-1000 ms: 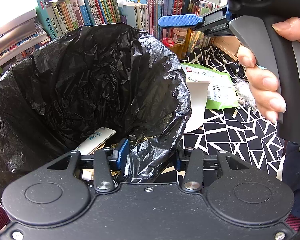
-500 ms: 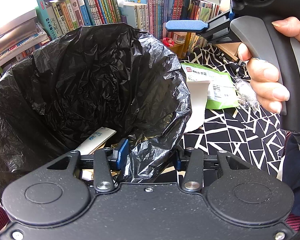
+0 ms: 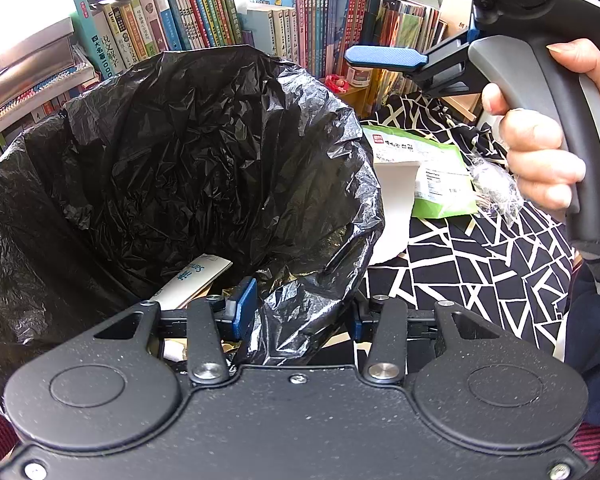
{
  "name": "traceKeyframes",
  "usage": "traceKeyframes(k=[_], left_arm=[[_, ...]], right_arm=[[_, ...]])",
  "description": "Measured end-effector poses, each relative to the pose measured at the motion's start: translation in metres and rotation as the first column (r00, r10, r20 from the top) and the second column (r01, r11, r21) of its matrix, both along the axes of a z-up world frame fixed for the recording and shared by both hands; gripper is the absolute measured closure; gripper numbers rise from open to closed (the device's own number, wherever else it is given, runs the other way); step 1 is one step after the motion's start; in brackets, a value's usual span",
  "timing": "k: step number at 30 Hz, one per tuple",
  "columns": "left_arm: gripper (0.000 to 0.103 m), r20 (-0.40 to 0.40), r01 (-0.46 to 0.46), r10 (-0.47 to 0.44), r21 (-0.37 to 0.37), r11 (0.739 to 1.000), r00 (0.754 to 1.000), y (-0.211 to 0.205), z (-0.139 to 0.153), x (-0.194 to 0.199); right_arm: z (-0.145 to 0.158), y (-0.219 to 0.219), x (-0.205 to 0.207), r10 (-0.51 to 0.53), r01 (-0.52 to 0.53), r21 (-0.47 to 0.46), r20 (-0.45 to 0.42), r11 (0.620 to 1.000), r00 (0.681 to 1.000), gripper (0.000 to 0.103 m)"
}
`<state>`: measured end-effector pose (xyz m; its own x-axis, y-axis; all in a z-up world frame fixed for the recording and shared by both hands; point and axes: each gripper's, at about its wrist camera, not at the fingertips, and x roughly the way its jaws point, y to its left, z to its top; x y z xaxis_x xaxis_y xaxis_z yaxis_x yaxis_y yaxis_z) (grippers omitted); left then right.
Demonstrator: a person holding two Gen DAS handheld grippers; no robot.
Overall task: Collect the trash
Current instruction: 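Return the right tool to the white paper sheet with orange edge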
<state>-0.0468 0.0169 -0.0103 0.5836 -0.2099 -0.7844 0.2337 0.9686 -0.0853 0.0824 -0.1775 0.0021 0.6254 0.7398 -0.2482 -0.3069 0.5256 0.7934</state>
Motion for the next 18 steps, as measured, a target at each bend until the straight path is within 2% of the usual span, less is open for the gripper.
traceKeyframes(k=[6,12,15,18], left_arm=[[0.060,-0.001,0.000,0.000,0.000,1.000,1.000,0.000,0.000,0.000],[0.060,0.000,0.000,0.000,0.000,1.000,1.000,0.000,0.000,0.000],[0.059,-0.001,0.000,0.000,0.000,1.000,1.000,0.000,0.000,0.000],[0.059,-0.001,0.000,0.000,0.000,1.000,1.000,0.000,0.000,0.001]], right_arm=[[-0.010,-0.021,0.006,-0.058,0.062,0.070,-0.052,0.996,0.997,0.001],[-0.018,-0.037,0.009,-0.127,0.130,0.045,-0.075,0.990,0.989,0.001],[-0.021,-0.043,0.010,-0.199,0.196,-0.043,-0.086,0.980,0.976,0.001],[-0.024,-0.047,0.013,-0.292,0.269,-0.202,-0.093,0.942,0.952,0.001]])
